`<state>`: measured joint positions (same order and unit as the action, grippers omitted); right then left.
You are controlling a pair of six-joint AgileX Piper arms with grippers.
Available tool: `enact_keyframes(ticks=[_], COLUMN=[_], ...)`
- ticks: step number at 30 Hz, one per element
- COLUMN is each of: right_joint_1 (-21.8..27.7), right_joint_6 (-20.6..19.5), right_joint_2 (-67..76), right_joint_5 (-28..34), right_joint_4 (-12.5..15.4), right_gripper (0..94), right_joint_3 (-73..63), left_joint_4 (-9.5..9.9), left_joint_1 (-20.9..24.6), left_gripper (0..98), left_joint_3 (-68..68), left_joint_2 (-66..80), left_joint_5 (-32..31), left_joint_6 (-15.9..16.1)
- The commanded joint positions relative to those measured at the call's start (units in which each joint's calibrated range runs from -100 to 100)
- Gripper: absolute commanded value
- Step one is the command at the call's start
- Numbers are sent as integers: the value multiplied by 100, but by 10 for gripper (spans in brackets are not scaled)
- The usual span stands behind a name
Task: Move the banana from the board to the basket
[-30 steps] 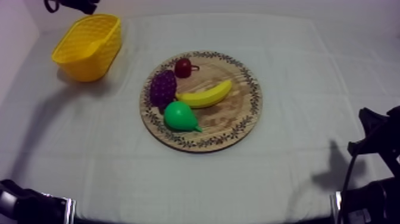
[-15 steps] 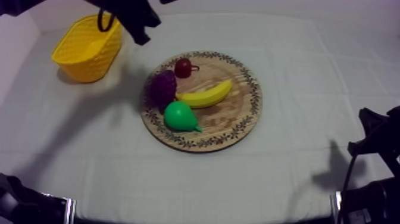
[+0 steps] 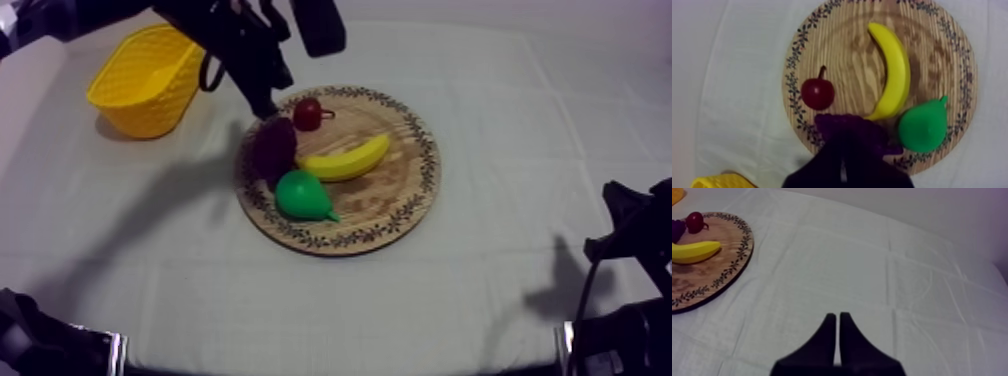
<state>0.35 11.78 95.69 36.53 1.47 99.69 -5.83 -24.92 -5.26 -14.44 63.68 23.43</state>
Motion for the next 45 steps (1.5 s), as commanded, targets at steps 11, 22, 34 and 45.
enact_keyframes(ticks=[11,22,34,45], right_joint_1=[-4,-4,-4,-4], right_joint_6=[1,0,1,1], right_joint_2=[-2,-2,-2,-2], right_joint_5=[0,0,0,0], right_joint_4=[2,2,2,2], right_gripper=[4,4,4,4], right_joint_3=[-3,-3,-3,-3], left_joint_4=[-17,9,112,509], left_joint_1=[-300,-471,-647,-736], left_gripper=[2,2,2,459], left_joint_3=[-726,-508,-414,-312], left_joint_2=[-34,-262,-734,-674], left_joint_5=[-442,-476,-842,-589], left_joint_6=[83,-24,-536,-1265])
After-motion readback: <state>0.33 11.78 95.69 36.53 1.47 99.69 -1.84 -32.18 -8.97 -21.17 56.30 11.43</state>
